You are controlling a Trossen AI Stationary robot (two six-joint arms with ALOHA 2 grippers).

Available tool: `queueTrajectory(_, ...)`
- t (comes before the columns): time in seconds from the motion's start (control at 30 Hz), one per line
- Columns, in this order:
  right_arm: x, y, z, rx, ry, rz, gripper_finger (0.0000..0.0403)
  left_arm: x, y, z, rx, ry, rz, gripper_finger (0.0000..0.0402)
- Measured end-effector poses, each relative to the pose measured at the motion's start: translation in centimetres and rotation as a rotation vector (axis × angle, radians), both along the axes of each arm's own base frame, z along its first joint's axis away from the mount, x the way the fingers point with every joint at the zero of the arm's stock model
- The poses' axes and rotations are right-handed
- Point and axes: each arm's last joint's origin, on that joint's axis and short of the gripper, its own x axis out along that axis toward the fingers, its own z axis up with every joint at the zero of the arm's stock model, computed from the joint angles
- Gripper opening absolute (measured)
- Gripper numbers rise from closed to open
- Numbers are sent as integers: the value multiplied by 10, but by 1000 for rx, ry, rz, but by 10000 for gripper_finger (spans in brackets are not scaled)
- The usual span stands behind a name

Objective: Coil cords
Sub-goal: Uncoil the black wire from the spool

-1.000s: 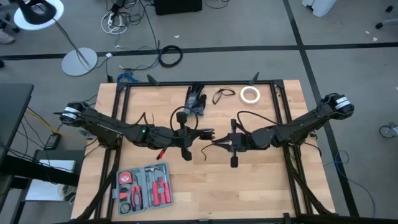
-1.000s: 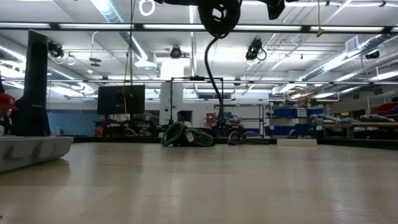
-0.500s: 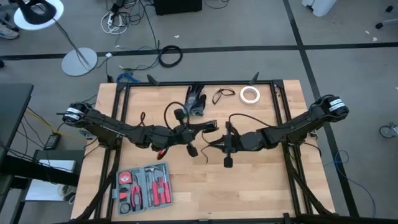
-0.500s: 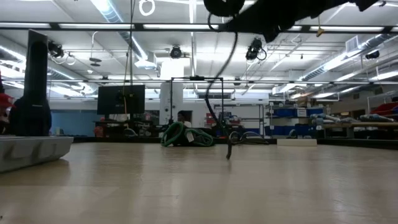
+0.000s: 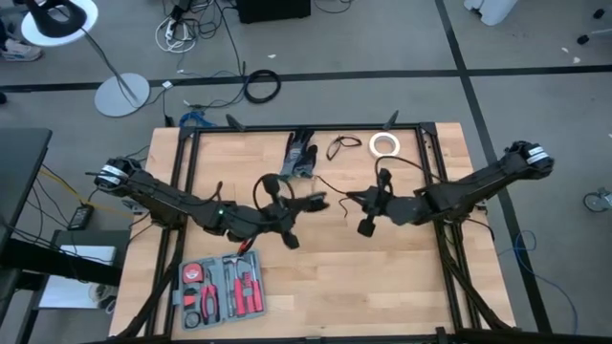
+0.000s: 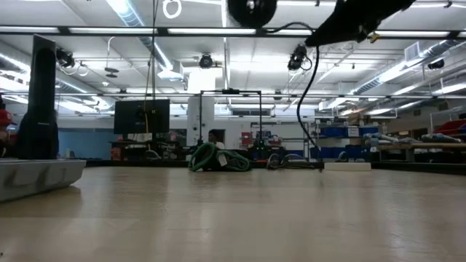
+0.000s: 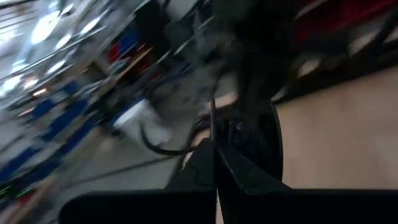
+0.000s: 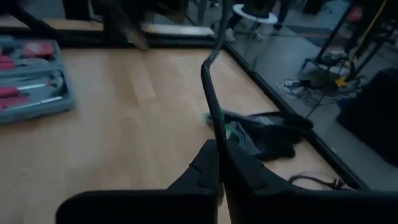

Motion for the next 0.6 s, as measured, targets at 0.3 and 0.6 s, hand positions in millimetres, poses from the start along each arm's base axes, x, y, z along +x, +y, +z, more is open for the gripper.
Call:
queueTrajectory(0.3,-23,16,20,-76,-121,-76,3,-6,7,-7,46,112,96,0)
queueTrajectory(0.6,-21,37,30,-40,-197,130,59,-6,14,-10,94,164,159,0)
